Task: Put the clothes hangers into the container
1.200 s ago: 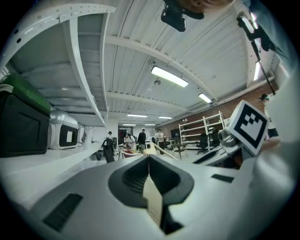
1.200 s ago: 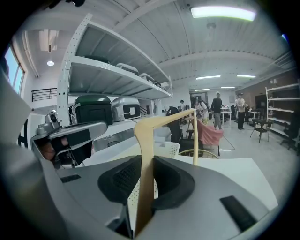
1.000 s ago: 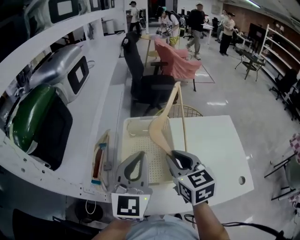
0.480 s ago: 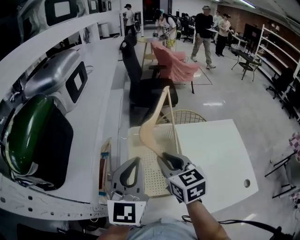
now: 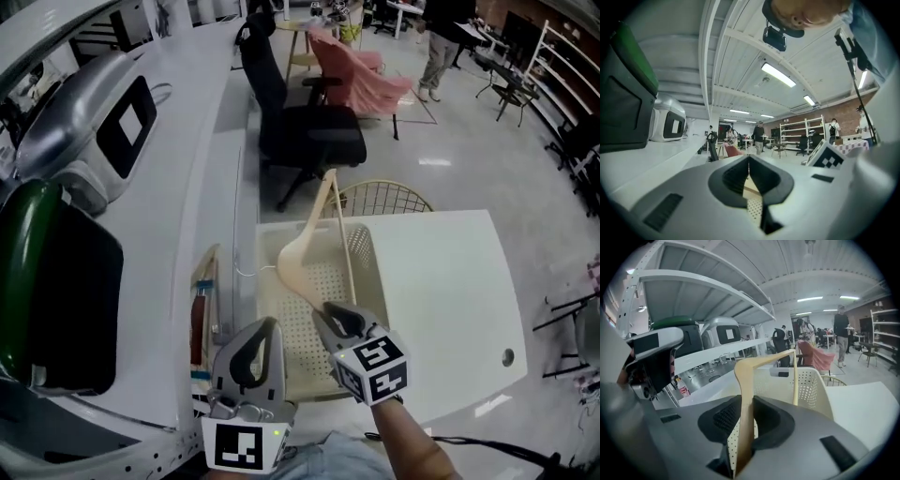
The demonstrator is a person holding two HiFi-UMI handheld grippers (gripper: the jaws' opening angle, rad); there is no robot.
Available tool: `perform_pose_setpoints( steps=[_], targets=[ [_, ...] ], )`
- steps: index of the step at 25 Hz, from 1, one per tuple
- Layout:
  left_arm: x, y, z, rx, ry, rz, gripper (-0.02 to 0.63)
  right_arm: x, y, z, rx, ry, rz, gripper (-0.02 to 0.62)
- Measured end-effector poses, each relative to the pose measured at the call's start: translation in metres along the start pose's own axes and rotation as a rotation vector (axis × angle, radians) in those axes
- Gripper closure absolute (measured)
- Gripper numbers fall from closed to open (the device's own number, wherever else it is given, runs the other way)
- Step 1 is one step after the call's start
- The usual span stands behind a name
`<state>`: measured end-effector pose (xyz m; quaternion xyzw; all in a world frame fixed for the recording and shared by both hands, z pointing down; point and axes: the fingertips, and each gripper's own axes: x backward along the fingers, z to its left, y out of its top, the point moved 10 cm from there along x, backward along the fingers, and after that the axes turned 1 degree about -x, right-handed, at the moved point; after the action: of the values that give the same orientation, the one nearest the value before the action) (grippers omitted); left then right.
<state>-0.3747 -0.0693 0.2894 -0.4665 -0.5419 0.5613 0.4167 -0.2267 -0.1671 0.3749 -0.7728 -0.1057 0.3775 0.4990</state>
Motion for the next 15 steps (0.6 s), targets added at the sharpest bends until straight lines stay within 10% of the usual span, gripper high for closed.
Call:
perform_pose_setpoints(
  steps=[15],
  targets=[
    [-0.016,-0.024,0.016,0.063,0.017,0.042,0.595,-0.047,-0.027,-0.025,-0.042,0.000,0.199,0.503]
  ],
)
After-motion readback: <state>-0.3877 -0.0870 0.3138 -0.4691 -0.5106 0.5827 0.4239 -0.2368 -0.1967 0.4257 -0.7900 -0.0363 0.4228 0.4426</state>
